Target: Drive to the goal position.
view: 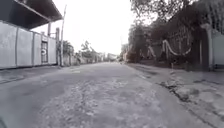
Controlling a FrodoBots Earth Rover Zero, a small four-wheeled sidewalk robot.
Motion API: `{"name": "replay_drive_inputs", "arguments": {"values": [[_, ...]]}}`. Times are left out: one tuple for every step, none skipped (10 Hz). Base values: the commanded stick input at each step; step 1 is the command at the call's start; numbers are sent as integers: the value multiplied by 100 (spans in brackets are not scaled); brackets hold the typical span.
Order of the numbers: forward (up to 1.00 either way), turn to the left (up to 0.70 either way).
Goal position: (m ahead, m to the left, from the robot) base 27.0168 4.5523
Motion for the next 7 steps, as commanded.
{"name": "replay_drive_inputs", "arguments": {"values": [[100,5],[100,5],[100,-1],[100,-19],[100,-13],[100,2],[100,5]]}}
